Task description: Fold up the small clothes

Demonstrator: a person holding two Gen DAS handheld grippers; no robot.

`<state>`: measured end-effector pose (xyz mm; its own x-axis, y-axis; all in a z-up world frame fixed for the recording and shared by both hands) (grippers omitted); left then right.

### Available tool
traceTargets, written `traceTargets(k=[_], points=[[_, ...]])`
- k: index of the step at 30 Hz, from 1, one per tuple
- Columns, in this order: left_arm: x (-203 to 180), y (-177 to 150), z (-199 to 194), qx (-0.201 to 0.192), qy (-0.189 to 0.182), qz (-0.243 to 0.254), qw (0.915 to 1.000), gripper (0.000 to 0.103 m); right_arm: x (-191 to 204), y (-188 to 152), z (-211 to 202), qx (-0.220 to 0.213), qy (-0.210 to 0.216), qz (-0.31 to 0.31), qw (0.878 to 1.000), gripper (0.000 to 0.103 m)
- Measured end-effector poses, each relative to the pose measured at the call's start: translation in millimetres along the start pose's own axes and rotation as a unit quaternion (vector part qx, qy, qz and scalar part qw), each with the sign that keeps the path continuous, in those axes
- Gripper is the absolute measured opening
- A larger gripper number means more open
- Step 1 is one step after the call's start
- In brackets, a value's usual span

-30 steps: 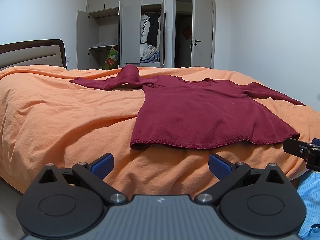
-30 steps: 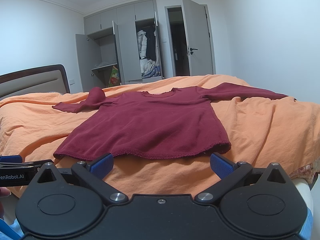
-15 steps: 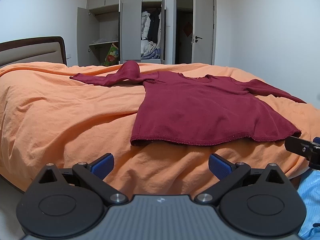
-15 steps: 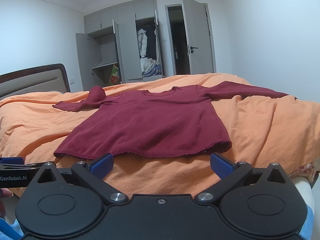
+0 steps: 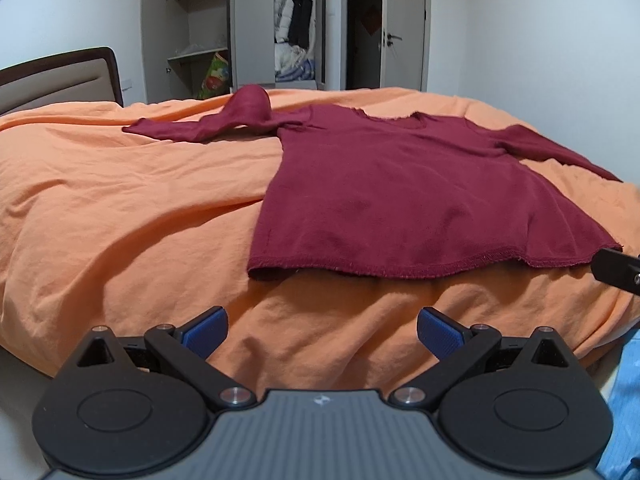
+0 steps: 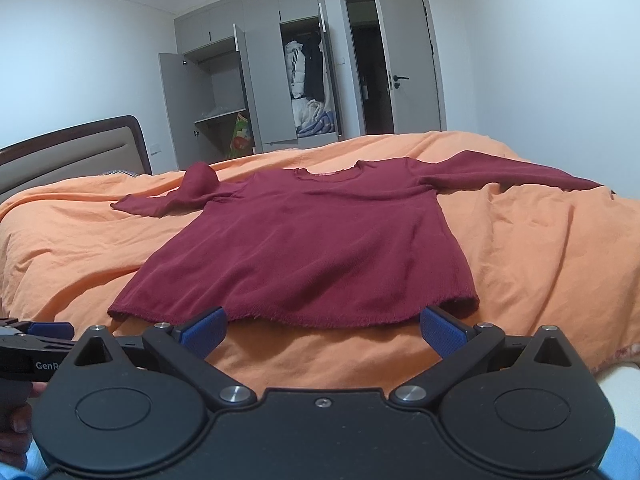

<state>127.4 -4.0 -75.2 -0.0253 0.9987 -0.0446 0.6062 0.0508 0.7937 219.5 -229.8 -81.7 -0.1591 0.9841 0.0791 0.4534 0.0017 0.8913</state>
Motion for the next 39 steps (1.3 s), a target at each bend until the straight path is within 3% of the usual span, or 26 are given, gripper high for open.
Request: traceTargets(k=[10, 18, 23, 31, 34, 39], points=[[-21.8, 78.3, 46.6, 0.01, 0.027, 0.005, 0.9996, 0.103, -53.7, 42.3, 47.7, -0.005, -0.02, 0.024, 1.0, 0.103], [-69.8, 174.1, 117.5, -0.035, 0.035, 0.008, 0.9987, 0.103, -155.7, 97.5, 96.6, -0.033, -0.077, 0.049, 0.995, 0.103], [-106.8, 213.8, 176.3, -0.044, 0.029, 0.002, 0.9986, 0.103, -235.4, 122.6, 130.3, -0.028, -0.117, 0.086, 0.989, 0.103], [-140.5, 223.0, 245.4, -0.027, 0.022, -0.017, 0.9993, 0.103, -365.5, 143.3, 169.5, -0.001, -0.207, 0.151, 0.967, 0.103], [-145.1, 215.9, 255.6, -0.018, 0.02, -0.017, 0.9995, 0.103, -404.5, 142.0, 178.3, -0.003, -0.211, 0.201, 0.957, 0.103], [-154.3, 210.8, 269.6, -0.015, 0.024, -0.008, 0.9996, 0.103, -460.0, 129.9, 191.2, 0.0, -0.244, 0.273, 0.931, 0.1]])
Point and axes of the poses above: each gripper's, at about its wrist camera, not at the fingertips, and z roughly the way its jaws point, x to its left, y to its top, the point moved 10 cm from there along z, roughly the way its jaws point, and after that the axes turned 4 degrees about -z, right-handed, at the moved point
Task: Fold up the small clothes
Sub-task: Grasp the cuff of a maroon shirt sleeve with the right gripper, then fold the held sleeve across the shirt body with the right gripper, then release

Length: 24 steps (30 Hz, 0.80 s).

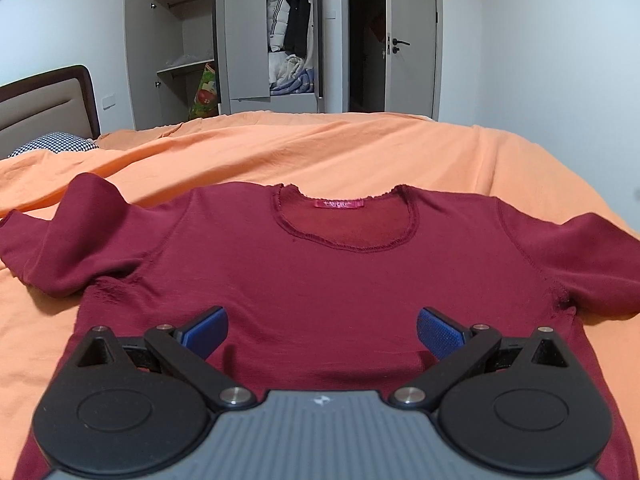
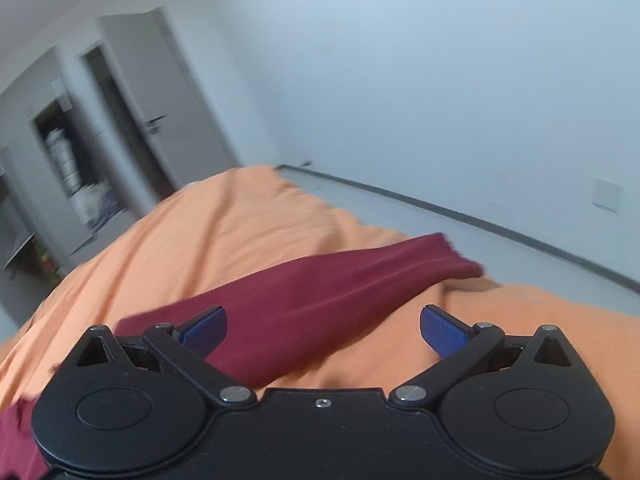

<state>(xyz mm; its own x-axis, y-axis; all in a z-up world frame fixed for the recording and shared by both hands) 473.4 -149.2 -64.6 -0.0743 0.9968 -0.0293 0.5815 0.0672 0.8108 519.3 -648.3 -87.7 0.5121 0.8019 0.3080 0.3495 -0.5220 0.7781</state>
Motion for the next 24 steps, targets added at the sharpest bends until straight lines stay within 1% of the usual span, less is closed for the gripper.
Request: traceTargets(k=[1, 2, 3, 4, 7, 9, 10, 11, 12, 14, 16, 19, 21, 24], points=[[-0.9, -2.3, 2.1, 0.003, 0.001, 0.0, 1.0, 0.103, -9.1, 2.1, 8.2, 0.004, -0.011, 0.016, 1.0, 0.098], [-1.9, -4.5, 4.7, 0.007, 0.001, 0.0, 1.0, 0.103, -15.9, 2.0, 16.4, 0.008, -0.017, 0.034, 0.999, 0.092], [-2.6, -7.0, 7.2, 0.01, 0.001, 0.0, 0.9999, 0.103, -20.7, 0.5, 27.5, 0.015, -0.023, 0.052, 0.998, 0.084], [-3.0, -9.2, 10.0, 0.013, 0.003, 0.001, 0.9999, 0.103, -28.1, 0.5, 34.6, 0.02, -0.032, 0.067, 0.997, 0.08], [-3.2, -14.7, 13.1, 0.018, 0.008, 0.009, 0.9998, 0.103, -43.9, 4.4, 49.5, 0.018, -0.061, 0.088, 0.994, 0.067], [-2.7, -14.7, 12.2, 0.017, 0.006, 0.01, 0.9998, 0.103, -47.4, 6.9, 59.4, 0.016, -0.075, 0.092, 0.993, 0.042], [-2.5, -14.1, 11.5, 0.017, 0.004, 0.009, 0.9998, 0.103, -48.3, 8.1, 62.1, 0.014, -0.08, 0.09, 0.993, 0.037], [-1.9, -13.1, 10.3, 0.019, 0.002, 0.008, 0.9998, 0.103, -47.7, 9.1, 63.1, 0.012, -0.084, 0.085, 0.993, 0.026], [-1.5, -11.6, 8.9, 0.02, 0.0, 0.006, 0.9998, 0.103, -46.7, 10.6, 63.9, 0.009, -0.09, 0.078, 0.993, 0.021], [0.5, -6.7, 5.1, 0.019, -0.003, 0.006, 0.9998, 0.103, -41.9, 14.4, 59.1, -0.003, -0.096, 0.062, 0.993, 0.015], [4.4, 0.8, 0.8, 0.015, 0.002, 0.007, 0.9999, 0.103, -34.9, 20.6, 50.5, -0.021, -0.096, 0.049, 0.994, 0.014], [11.1, 14.1, -6.3, 0.006, 0.004, 0.005, 1.0, 0.103, -22.3, 32.4, 38.1, -0.044, -0.089, 0.029, 0.995, 0.007], [17.3, 23.5, -11.4, 0.0, 0.001, -0.002, 1.0, 0.103, -3.3, 43.7, 26.9, -0.067, -0.077, -0.005, 0.995, 0.006], [28.4, 35.1, -18.5, -0.009, -0.001, -0.015, 0.9998, 0.103, 31.2, 59.9, 12.8, -0.095, -0.062, -0.065, 0.991, 0.006]])
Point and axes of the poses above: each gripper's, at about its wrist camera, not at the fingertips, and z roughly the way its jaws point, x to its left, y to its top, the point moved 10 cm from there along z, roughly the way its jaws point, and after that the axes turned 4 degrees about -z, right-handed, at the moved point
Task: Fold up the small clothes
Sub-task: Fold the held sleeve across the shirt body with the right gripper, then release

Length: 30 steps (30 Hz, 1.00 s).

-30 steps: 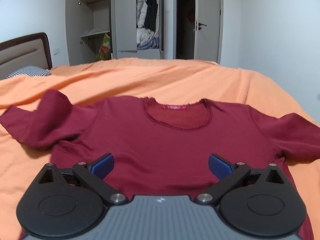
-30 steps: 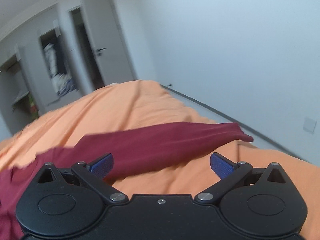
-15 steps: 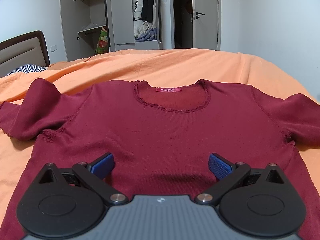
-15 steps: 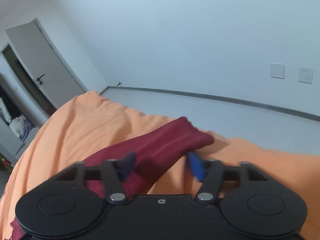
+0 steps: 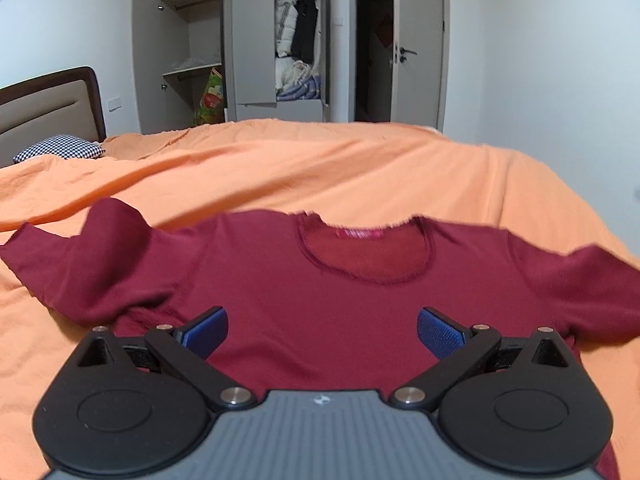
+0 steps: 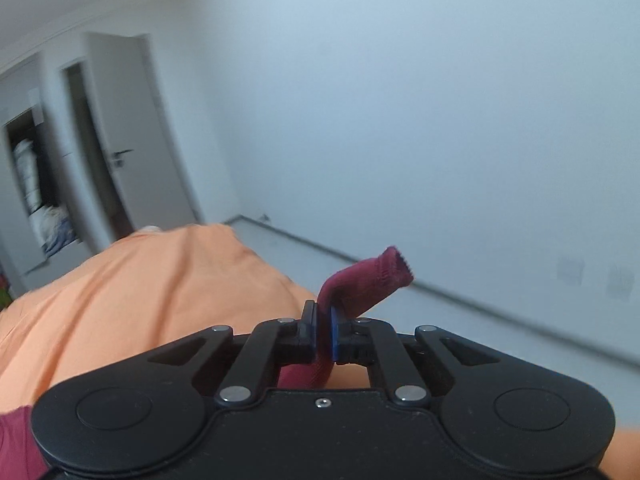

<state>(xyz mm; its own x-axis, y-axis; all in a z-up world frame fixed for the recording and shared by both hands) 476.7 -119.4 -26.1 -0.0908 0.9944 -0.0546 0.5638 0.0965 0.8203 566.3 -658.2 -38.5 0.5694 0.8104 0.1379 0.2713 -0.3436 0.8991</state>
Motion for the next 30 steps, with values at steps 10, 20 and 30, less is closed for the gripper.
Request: traceTargets(k=[10, 20, 30], points=[[47.5, 33.0, -22.5, -0.025, 0.0, -0.036, 0.9991, 0.103, 185.5, 41.0, -75.8, -0.085, 0.172, -0.113, 0.975, 0.006], [134.8, 63.3, -46.9, -0.065, 0.023, -0.1, 0.9926, 0.103, 395.4, -27.3, -154.2, -0.063, 0.356, -0.176, 0.916, 0.005], [187.6, 54.7, -36.5, -0.068, 0.017, -0.126, 0.9896, 0.103, 498.6, -175.4, -221.3, -0.009, 0.389, -0.31, 0.867, 0.005]])
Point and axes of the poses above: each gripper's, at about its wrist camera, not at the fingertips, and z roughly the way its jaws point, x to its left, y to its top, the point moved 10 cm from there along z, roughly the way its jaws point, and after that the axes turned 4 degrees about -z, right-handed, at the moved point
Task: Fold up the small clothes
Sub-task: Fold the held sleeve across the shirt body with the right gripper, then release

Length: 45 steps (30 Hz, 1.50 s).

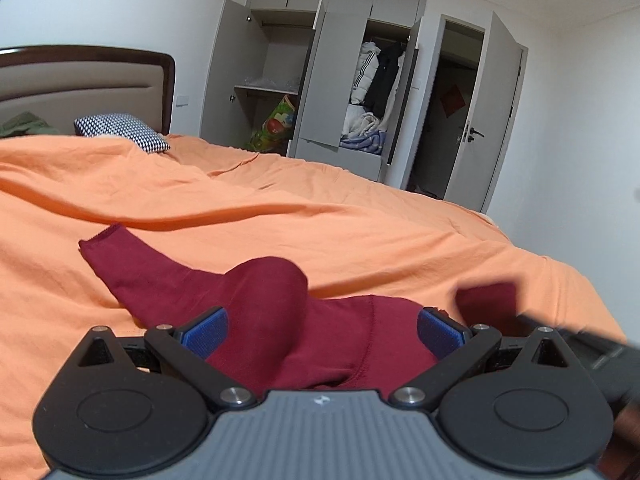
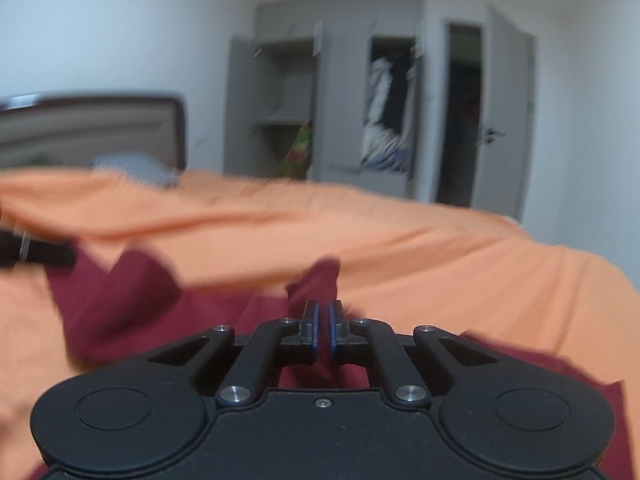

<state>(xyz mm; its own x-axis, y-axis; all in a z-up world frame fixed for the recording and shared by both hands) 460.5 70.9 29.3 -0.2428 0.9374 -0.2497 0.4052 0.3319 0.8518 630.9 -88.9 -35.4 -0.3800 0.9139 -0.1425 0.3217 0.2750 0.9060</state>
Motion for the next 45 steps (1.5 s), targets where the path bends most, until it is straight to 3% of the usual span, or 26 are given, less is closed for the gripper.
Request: traceTargets(k=[5, 7, 9, 12, 15, 20, 22, 25, 28, 30, 32, 37, 38, 39, 41, 43, 45], points=[[3.9, -12.6, 15.7, 0.014, 0.003, 0.009, 0.9998, 0.103, 38.2, -28.4, 17.5, 0.039, 0.027, -0.048, 0.998, 0.007], [2.5, -18.4, 20.4, 0.021, 0.004, 0.011, 0.9997, 0.103, 44.1, -38.7, 10.6, 0.048, 0.04, -0.052, 0.997, 0.02], [-0.6, -23.9, 25.6, 0.027, 0.001, 0.01, 0.9996, 0.103, 37.2, -52.5, -7.7, 0.052, 0.048, -0.05, 0.996, 0.046], [-8.5, -31.9, 33.5, 0.035, -0.002, 0.011, 0.9993, 0.103, 18.4, -61.1, -25.6, 0.054, 0.05, -0.036, 0.997, 0.072], [-20.4, -41.9, 46.9, 0.04, -0.002, 0.022, 0.9989, 0.103, -20.6, -68.2, -47.8, 0.054, 0.022, -0.014, 0.998, 0.088], [-43.5, -69.7, 76.1, 0.06, 0.009, 0.043, 0.9972, 0.103, -118.5, -85.2, -79.9, 0.048, -0.088, 0.031, 0.994, 0.096], [-47.5, -82.2, 85.7, 0.069, 0.024, 0.051, 0.996, 0.103, -162.4, -93.7, -85.5, 0.054, -0.138, 0.063, 0.987, 0.094], [-47.1, -100.9, 97.7, 0.082, 0.047, 0.06, 0.9937, 0.103, -214.5, -111.9, -83.4, 0.073, -0.185, 0.11, 0.974, 0.08], [-46.5, -107.3, 98.5, 0.071, 0.049, 0.06, 0.9945, 0.103, -245.8, -135.3, -73.7, 0.094, -0.184, 0.175, 0.963, 0.053], [-45.5, -108.9, 98.6, 0.07, 0.047, 0.057, 0.9948, 0.103, -253.8, -145.9, -70.9, 0.101, -0.177, 0.2, 0.958, 0.021], [-43.8, -110.2, 99.1, 0.072, 0.044, 0.051, 0.9952, 0.103, -258.2, -150.9, -74.8, 0.097, -0.182, 0.212, 0.955, 0.014], [-43.8, -109.3, 96.0, 0.067, 0.039, 0.05, 0.9957, 0.102, -254.5, -153.5, -79.2, 0.104, -0.194, 0.2, 0.955, 0.018], [-43.7, -107.3, 93.3, 0.069, 0.037, 0.05, 0.9957, 0.102, -252.7, -151.1, -81.7, 0.102, -0.194, 0.197, 0.956, 0.025], [-43.2, -104.6, 89.9, 0.071, 0.035, 0.051, 0.9956, 0.102, -251.1, -148.0, -86.2, 0.099, -0.196, 0.191, 0.957, 0.042], [-39.5, -97.1, 80.6, 0.068, 0.034, 0.054, 0.9956, 0.103, -248.3, -141.4, -91.0, 0.091, -0.197, 0.172, 0.961, 0.064], [-32.3, -87.3, 68.7, 0.061, 0.035, 0.054, 0.996, 0.103, -237.1, -135.6, -98.0, 0.086, -0.188, 0.155, 0.966, 0.073], [-21.8, -75.1, 55.9, 0.052, 0.037, 0.048, 0.9968, 0.103, -225.3, -132.0, -102.0, 0.084, -0.171, 0.145, 0.971, 0.089]])
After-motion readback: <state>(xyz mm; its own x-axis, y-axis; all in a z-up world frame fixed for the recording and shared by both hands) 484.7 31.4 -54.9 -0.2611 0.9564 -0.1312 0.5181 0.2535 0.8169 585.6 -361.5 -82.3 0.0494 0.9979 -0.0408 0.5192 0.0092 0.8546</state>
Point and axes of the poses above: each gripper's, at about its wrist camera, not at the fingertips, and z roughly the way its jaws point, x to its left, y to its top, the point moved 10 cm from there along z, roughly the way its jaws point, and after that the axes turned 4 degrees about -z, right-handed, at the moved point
